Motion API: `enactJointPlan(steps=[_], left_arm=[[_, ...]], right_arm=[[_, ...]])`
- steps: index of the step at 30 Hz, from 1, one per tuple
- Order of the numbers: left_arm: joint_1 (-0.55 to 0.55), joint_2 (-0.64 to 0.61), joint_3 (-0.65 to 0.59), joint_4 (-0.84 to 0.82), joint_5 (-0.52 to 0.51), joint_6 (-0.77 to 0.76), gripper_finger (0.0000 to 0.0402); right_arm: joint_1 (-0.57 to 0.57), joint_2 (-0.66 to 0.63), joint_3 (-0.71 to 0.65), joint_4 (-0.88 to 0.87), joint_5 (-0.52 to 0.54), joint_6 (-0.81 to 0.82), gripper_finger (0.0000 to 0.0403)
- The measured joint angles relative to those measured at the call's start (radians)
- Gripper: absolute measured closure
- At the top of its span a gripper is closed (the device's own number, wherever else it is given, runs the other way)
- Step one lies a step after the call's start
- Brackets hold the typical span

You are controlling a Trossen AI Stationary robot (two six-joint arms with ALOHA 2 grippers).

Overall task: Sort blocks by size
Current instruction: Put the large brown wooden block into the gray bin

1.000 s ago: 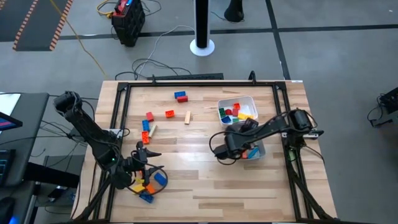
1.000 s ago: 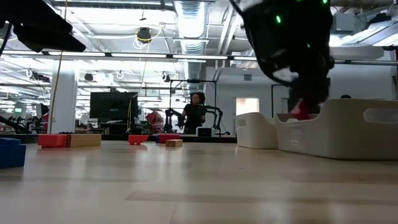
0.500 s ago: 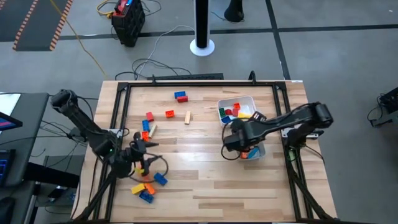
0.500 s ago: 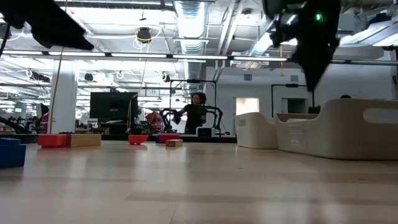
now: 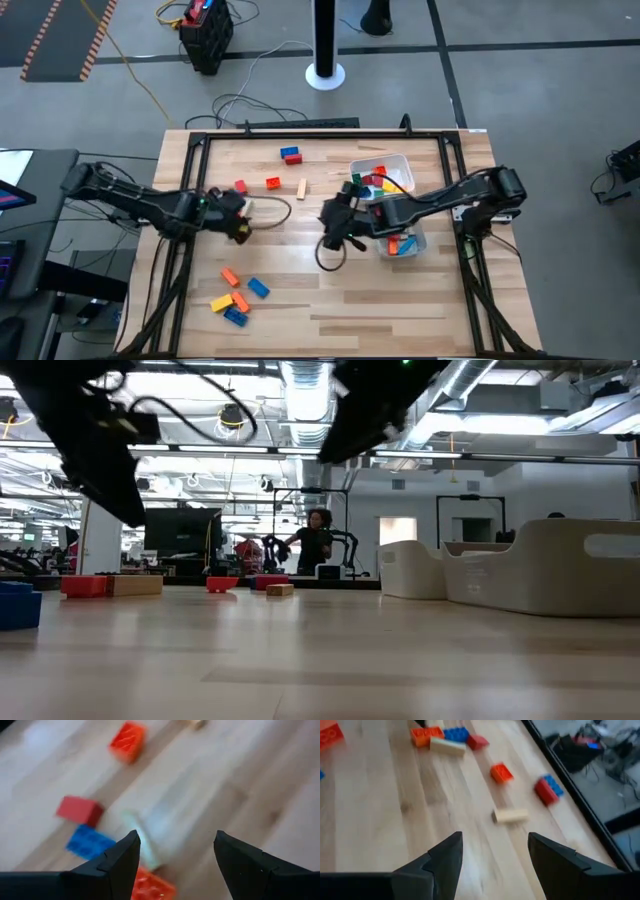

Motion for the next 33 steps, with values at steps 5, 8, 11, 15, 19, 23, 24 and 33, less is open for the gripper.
enactJointPlan(steps=[5, 8, 11, 15, 19, 23, 24, 33], left_arm=[[0.161, 0.021, 0.0, 0.004, 0.052, 0.088, 0.0157], [0.241, 0.045, 0.0, 0.012, 0.083, 0.135, 0.0157], [0.304, 0.091, 0.0, 0.019, 0.111, 0.167, 0.0157], [0.341, 0.173, 0.0, 0.063, 0.135, 0.199, 0.0157], [0.351, 0.267, 0.0, 0.123, 0.163, 0.23, 0.0157], [0.352, 0.351, 0.0, 0.143, 0.2, 0.251, 0.0157], [0.352, 0.37, 0.0, 0.141, 0.208, 0.254, 0.0157], [0.351, 0.454, 0.004, 0.173, 0.209, 0.318, 0.0252]], right_arm=[[-0.067, 0.046, -0.001, 0.102, -0.094, -0.057, 0.0148], [-0.102, 0.047, -0.001, 0.081, -0.159, -0.046, 0.0148], [-0.115, 0.046, -0.001, 0.066, -0.183, -0.03, 0.0148], [-0.104, 0.044, -0.001, 0.066, -0.192, -0.047, 0.0148], [-0.091, 0.044, -0.001, 0.064, -0.193, -0.062, 0.0148], [-0.09, 0.033, -0.001, 0.039, -0.193, -0.064, 0.0148], [-0.09, 0.029, -0.001, 0.04, -0.192, -0.064, 0.0148], [-0.067, -0.021, 0.001, 0.021, -0.179, -0.054, 0.0148]])
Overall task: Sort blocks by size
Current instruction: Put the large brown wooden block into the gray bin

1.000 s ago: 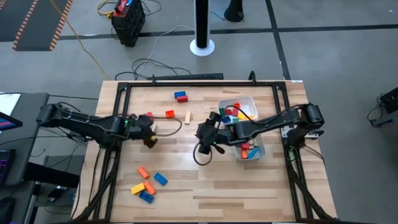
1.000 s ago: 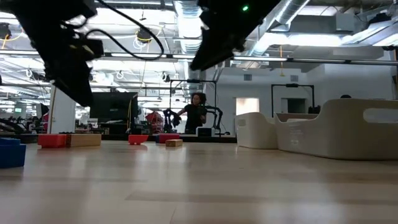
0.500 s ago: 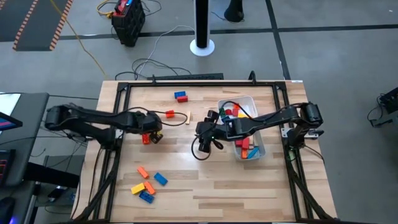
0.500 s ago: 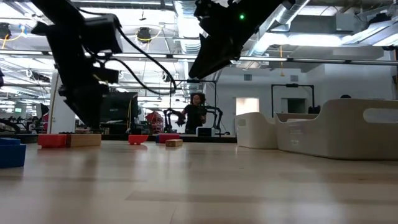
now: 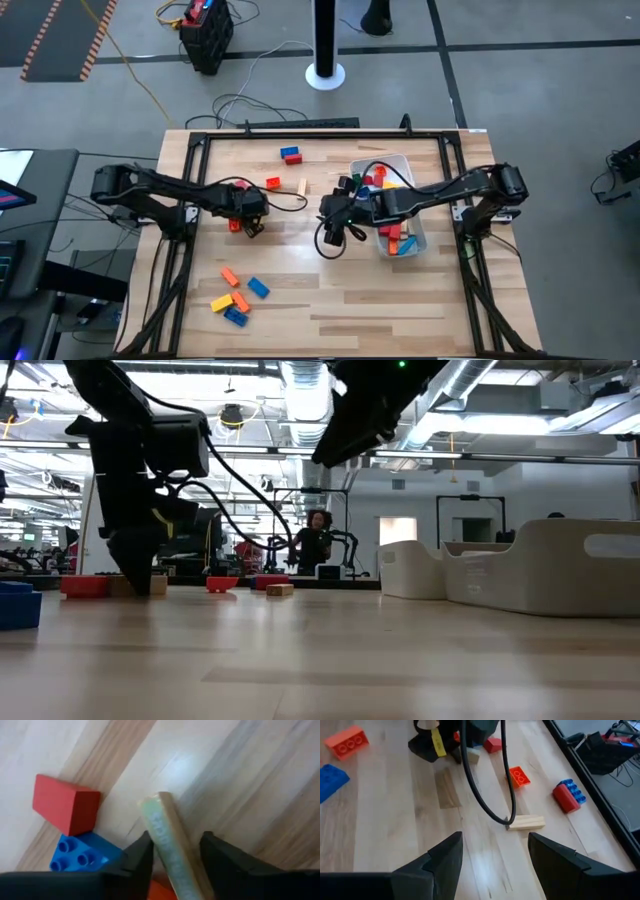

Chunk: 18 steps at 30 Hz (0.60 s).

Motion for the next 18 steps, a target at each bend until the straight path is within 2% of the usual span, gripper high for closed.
enactJointPlan(steps=[6, 9, 14, 18], left_arm=[[-0.002, -0.019, -0.003, 0.014, 0.008, 0.032, 0.0351], [-0.011, -0.05, 0.005, 0.002, 0.002, 0.061, 0.0351], [-0.042, -0.165, 0.029, 0.021, 0.001, 0.096, 0.0351], [-0.097, -0.272, 0.031, 0.049, 0.0, 0.105, 0.0351]], right_arm=[[0.017, -0.023, -0.001, -0.059, 0.036, 0.006, 0.0148], [0.027, -0.045, -0.001, -0.104, 0.076, 0.027, 0.0148], [0.055, -0.051, -0.008, -0.131, 0.077, 0.036, 0.0148], [0.065, -0.048, -0.068, -0.106, 0.074, 0.056, 0.0148]])
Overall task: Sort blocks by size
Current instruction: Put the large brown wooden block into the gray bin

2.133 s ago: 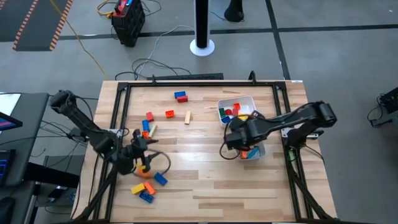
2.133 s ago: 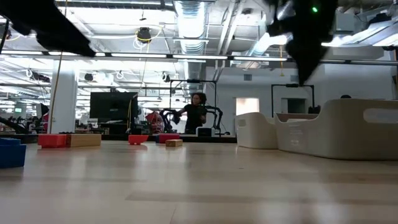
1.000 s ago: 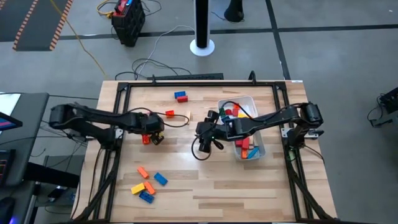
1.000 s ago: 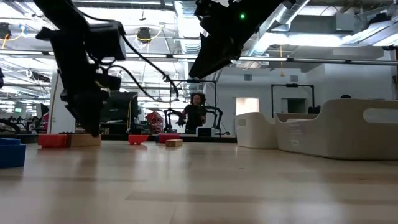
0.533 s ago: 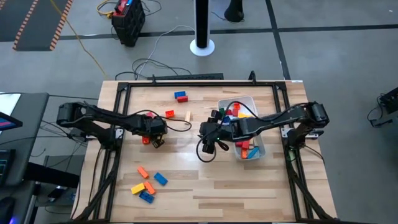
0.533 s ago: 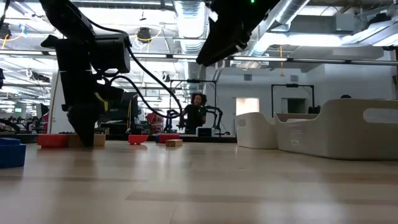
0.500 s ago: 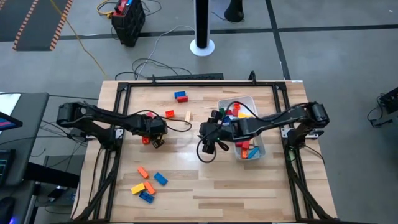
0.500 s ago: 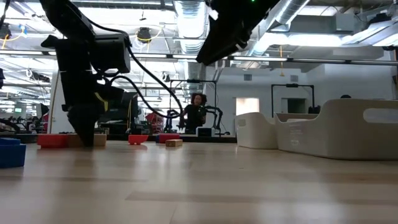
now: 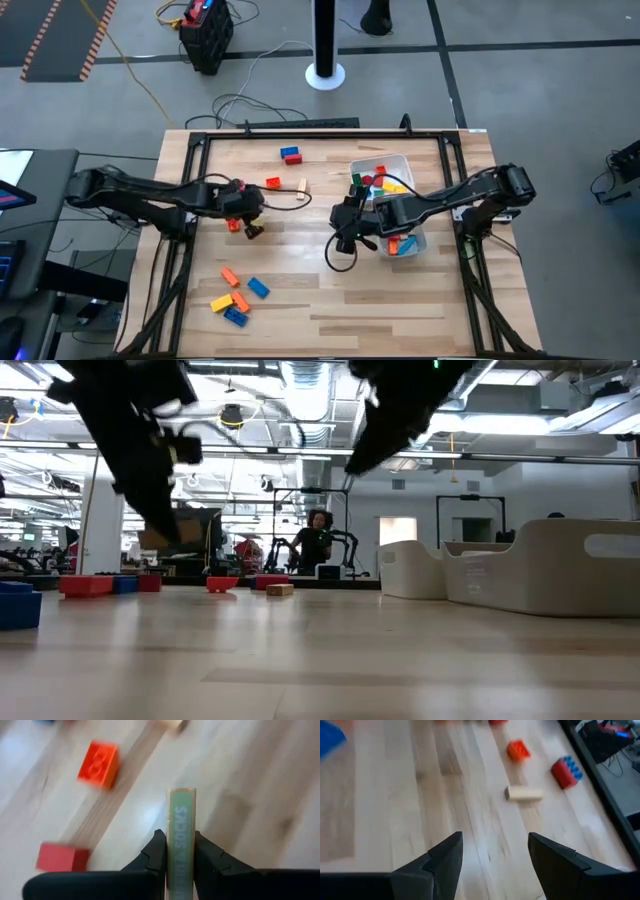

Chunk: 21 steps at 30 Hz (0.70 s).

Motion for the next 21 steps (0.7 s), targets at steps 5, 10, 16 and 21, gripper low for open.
enactJointPlan(steps=[5, 10, 16, 21], left_arm=[[-0.11, -0.095, -0.018, 0.145, 0.0, 0.039, 0.0348], [-0.198, -0.108, -0.066, 0.399, -0.004, 0.104, 0.0346], [-0.243, -0.059, -0.066, 0.653, -0.009, 0.181, 0.0346], [-0.257, 0.013, -0.066, 0.842, -0.002, 0.237, 0.0345]], right_arm=[[-0.005, 0.003, -0.09, 0.274, -0.012, -0.056, 0.0148], [0.0, 0.002, -0.181, 0.71, -0.092, -0.157, 0.0148], [0.034, 0.002, -0.237, 0.972, -0.117, -0.234, 0.0148], [0.063, 0.002, -0.237, 1.053, -0.118, -0.282, 0.0148]])
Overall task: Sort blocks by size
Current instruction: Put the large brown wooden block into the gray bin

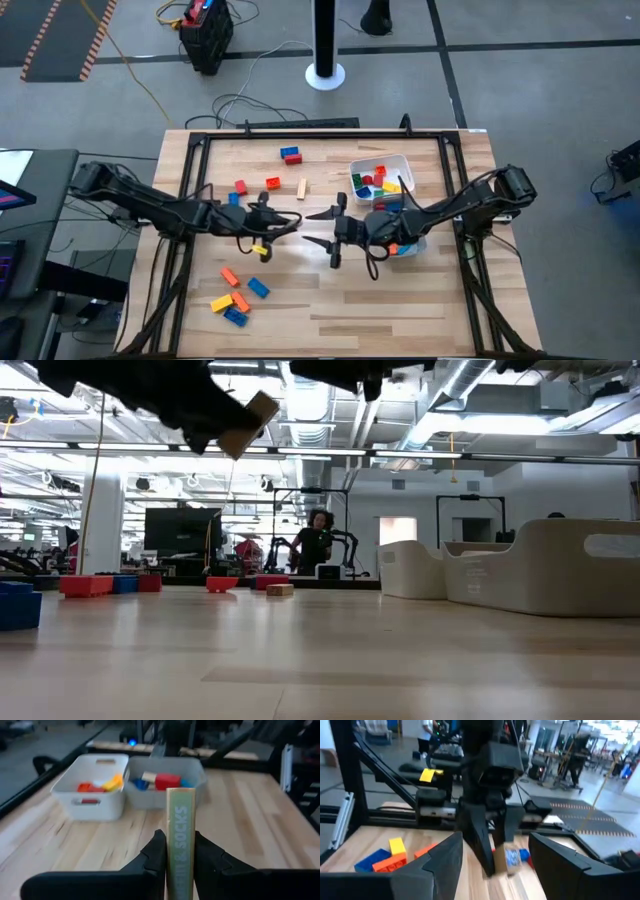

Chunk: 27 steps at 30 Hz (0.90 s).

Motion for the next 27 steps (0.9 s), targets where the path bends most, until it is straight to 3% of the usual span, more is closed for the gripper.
enactJointPlan(steps=[12, 22, 27], left_arm=[[-0.028, 0.189, 0.002, 0.386, 0.012, 0.17, 0.0344], [-0.028, 0.217, 0.046, 0.428, 0.061, 0.296, 0.0344], [-0.028, 0.217, 0.052, 0.425, 0.064, 0.329, 0.0344]], right_arm=[[0.004, 0.0, 0.0, 0.005, 0.0, -0.016, 0.0148], [0.004, 0.0, 0.0, -0.003, -0.004, -0.018, 0.015], [-0.002, 0.0, 0.0, -0.013, -0.049, -0.02, 0.0204]])
